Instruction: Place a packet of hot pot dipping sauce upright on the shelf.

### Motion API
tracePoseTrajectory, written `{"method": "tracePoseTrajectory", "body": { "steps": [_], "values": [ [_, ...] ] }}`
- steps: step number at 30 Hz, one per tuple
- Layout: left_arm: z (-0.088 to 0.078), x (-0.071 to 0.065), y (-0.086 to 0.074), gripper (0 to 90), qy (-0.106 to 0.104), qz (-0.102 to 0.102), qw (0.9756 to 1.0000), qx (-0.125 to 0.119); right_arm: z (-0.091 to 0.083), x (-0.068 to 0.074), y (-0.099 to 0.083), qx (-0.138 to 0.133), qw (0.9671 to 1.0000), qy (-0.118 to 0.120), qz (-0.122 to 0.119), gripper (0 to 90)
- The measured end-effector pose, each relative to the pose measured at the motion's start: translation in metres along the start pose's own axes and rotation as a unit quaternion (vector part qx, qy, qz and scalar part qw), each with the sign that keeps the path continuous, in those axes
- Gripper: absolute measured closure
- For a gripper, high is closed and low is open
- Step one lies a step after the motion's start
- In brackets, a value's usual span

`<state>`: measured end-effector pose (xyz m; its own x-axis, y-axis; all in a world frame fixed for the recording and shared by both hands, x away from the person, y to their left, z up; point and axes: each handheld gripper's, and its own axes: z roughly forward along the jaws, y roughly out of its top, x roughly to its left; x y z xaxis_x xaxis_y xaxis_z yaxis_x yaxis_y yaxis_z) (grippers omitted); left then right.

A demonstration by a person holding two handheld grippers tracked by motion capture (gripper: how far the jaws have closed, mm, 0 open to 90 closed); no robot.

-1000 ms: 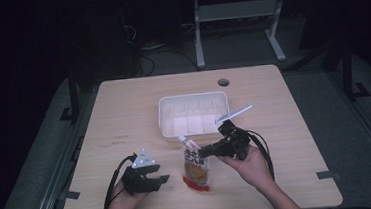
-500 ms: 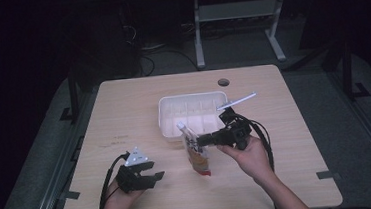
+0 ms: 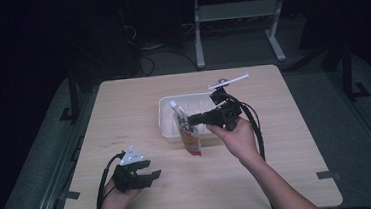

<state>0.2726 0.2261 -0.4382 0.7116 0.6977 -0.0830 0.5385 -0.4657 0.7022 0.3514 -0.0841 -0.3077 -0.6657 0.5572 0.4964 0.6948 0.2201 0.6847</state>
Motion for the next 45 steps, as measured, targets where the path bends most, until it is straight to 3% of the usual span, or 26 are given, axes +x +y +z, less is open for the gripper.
{"method": "tracePoseTrajectory", "body": {
  "steps": [8, 15, 21, 27, 45],
  "values": [
    [-0.001, 0.002, -0.001, 41.1, 0.000, -0.005, 1.0000, -0.002, 0.005, 0.001, 0.017, -0.025, 0.9996, -0.012, 0.010, 87.7],
    [-0.003, 0.003, -0.001, 40.6, -0.002, -0.003, 1.0000, -0.007, 0.014, -0.004, 0.036, -0.060, 0.9973, -0.032, 0.030, 87.6],
    [-0.003, 0.005, -0.001, 39.5, -0.004, -0.006, 0.9999, -0.009, 0.025, -0.007, 0.049, -0.060, 0.9959, -0.065, 0.018, 87.7],
    [-0.004, 0.006, -0.002, 39.3, -0.005, -0.007, 0.9999, -0.011, 0.036, -0.015, 0.056, -0.067, 0.9937, -0.085, 0.029, 87.7],
    [-0.005, 0.008, -0.002, 38.8, -0.004, -0.009, 0.9998, -0.016, 0.072, -0.031, 0.062, -0.063, 0.9896, -0.119, 0.051, 87.6]
  ]
}}
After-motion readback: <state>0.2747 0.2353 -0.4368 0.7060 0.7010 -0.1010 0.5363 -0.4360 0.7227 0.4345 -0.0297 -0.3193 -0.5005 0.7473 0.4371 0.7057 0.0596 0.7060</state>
